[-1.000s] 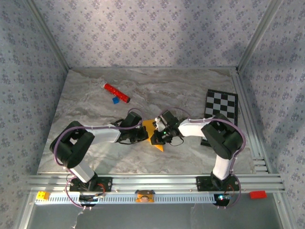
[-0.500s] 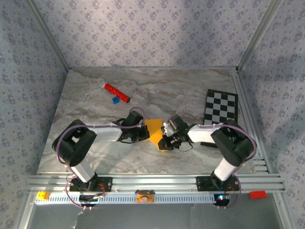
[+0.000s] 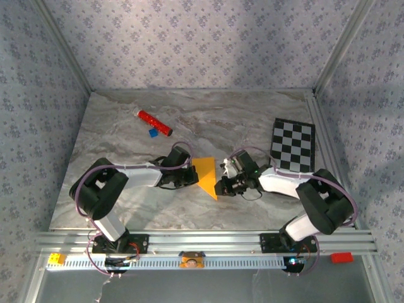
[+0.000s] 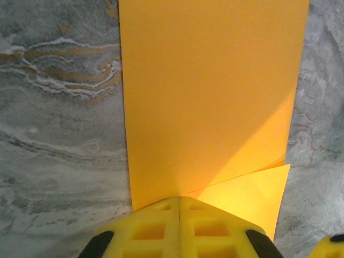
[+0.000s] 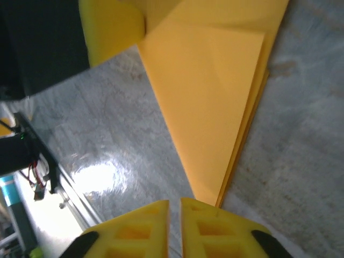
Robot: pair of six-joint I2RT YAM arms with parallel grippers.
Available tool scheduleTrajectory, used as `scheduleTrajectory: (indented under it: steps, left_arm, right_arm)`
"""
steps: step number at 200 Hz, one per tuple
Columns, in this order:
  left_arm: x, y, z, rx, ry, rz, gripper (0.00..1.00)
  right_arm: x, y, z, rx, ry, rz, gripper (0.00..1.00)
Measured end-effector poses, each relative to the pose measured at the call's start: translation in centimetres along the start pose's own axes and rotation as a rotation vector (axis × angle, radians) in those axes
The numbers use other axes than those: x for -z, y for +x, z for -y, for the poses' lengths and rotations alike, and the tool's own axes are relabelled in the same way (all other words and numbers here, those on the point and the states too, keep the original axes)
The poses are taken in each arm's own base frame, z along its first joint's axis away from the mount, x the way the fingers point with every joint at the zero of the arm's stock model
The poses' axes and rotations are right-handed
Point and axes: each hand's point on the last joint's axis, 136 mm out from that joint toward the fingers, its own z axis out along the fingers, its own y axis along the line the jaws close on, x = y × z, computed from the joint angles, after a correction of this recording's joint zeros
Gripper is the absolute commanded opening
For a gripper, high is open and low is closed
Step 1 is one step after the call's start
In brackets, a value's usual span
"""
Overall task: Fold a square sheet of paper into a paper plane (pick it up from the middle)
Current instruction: Third fold the triangle at the center of the table.
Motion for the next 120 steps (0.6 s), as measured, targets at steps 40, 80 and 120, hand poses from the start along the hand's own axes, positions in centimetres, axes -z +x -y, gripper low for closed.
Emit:
scheduleTrajectory:
  steps: [40,80,120]
  left_arm:
    - [0.1,0.0,0.1,-0.007,0.000,0.001,0.04]
    - [0.7,-0.1,-0.3,-0.007,-0.025,0.015,0.17]
    - [2.4,-0.8,0.5,-0.024,-0.018,0.062,0.28]
  right_arm:
    - [0.1,-2.5,0.9,-0.010,0.095,0.066,0.22]
    - [-0.3,-3.3,2.2,-0.036,0.163,0.077,0.23]
    - [-0.6,-3.6,2.2,-0.042,0.167,0.075,0.23]
